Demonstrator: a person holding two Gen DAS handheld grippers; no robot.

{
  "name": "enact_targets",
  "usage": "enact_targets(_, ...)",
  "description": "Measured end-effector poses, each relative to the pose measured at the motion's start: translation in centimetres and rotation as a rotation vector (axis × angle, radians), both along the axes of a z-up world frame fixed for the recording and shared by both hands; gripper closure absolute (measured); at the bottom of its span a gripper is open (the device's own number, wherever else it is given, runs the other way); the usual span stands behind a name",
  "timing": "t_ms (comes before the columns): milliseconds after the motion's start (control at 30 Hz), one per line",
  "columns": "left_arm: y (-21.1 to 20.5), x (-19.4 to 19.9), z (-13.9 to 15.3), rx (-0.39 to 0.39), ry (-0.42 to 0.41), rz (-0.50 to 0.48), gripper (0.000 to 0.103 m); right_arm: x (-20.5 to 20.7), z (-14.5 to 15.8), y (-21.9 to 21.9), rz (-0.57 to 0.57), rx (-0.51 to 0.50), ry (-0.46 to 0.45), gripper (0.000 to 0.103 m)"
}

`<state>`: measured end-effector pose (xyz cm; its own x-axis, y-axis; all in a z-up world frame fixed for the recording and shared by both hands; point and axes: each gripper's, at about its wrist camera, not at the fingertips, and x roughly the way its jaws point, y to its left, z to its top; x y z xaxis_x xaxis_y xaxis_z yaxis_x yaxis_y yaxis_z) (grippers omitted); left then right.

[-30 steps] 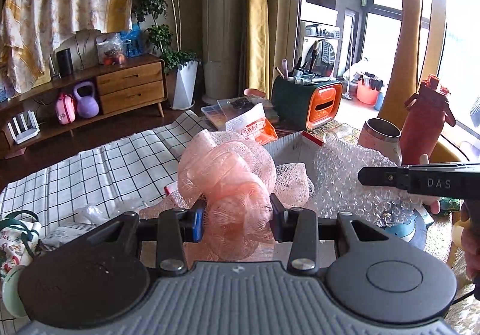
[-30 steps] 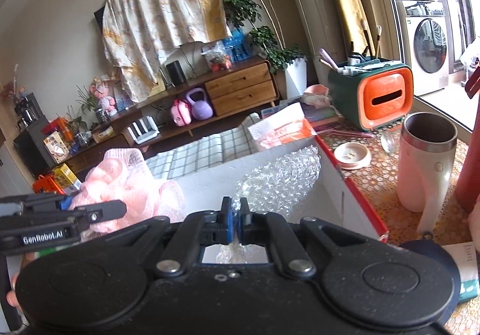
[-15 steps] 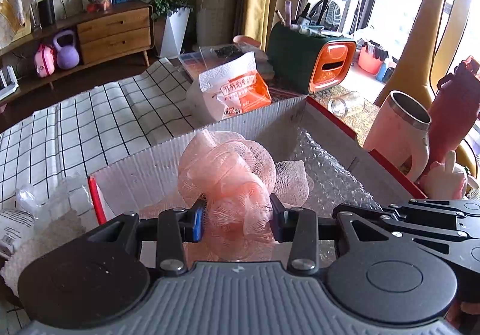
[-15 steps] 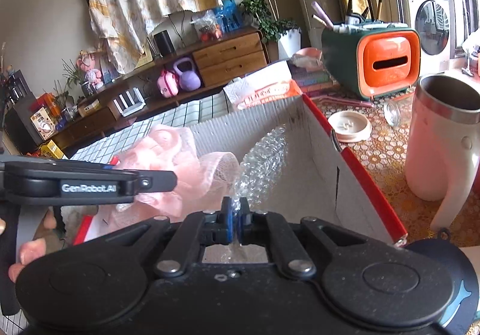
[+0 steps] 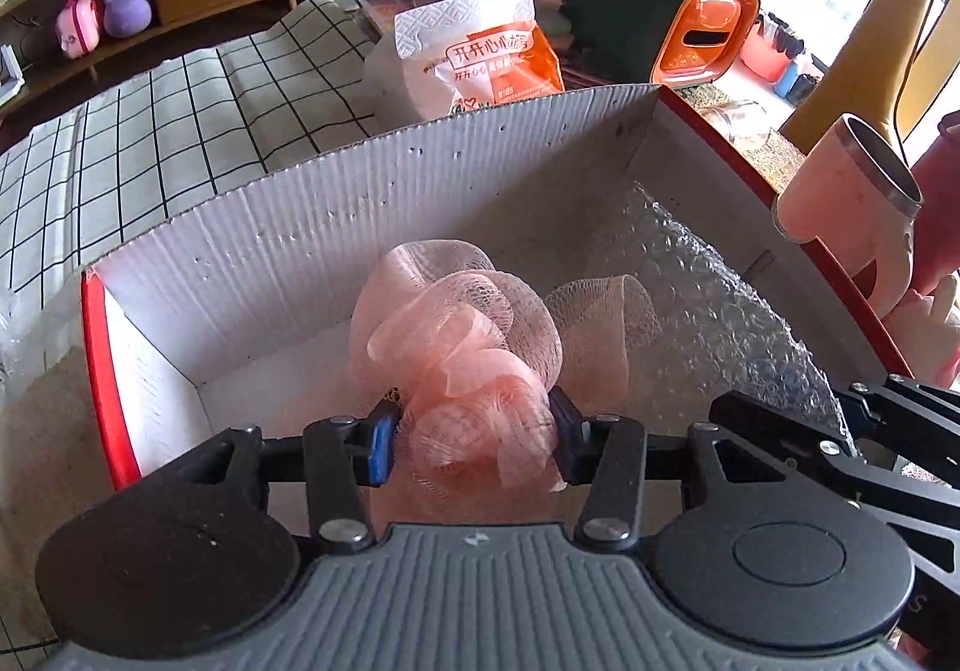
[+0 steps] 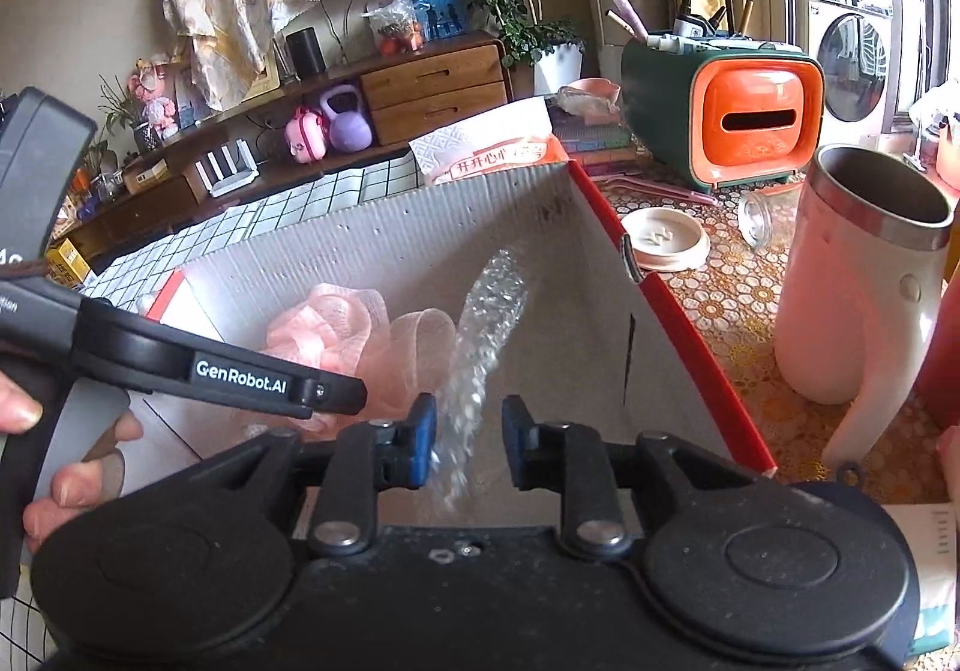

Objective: Organize soft objects
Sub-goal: 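Open both tools to drop the bath puff and bubble wrap into the box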

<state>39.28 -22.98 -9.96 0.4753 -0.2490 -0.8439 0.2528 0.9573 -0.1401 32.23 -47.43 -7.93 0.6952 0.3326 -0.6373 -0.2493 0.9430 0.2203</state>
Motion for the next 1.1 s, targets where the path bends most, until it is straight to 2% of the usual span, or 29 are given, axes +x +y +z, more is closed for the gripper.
enact_targets(33, 0.0, 0.1, -0.1, -0.003, 0.014, 0.003, 0.045, -0.1, 0.1, 0.0, -0.002, -0.003, -0.004, 0.069)
enact_targets(133, 0.1, 0.1, 0.0, -0.008, 0.018, 0.004, 0.036, -0.3, 0.4, -0.2, 0.0, -0.003, -0.015, 0.062)
enact_targets(333, -0.2, -0.4, 0.7, 0.014, -0.012, -0.011, 0.03, -0.9, 1.1, -0.1, -0.005, -0.009, -0.031, 0.051)
enact_targets(700, 0.8, -2.4, 3.0, -0.021, -0.087, -0.018, 0.029, -2.8, 2.9, 0.3, -0.001, -0.038, -0.068, 0.039)
enact_targets(1100, 2.8, -7.5, 6.7, -0.046, -0.178, -0.041, 0.029, -6.4, 5.8, 1.4, 0.011, -0.031, -0.12, 0.026)
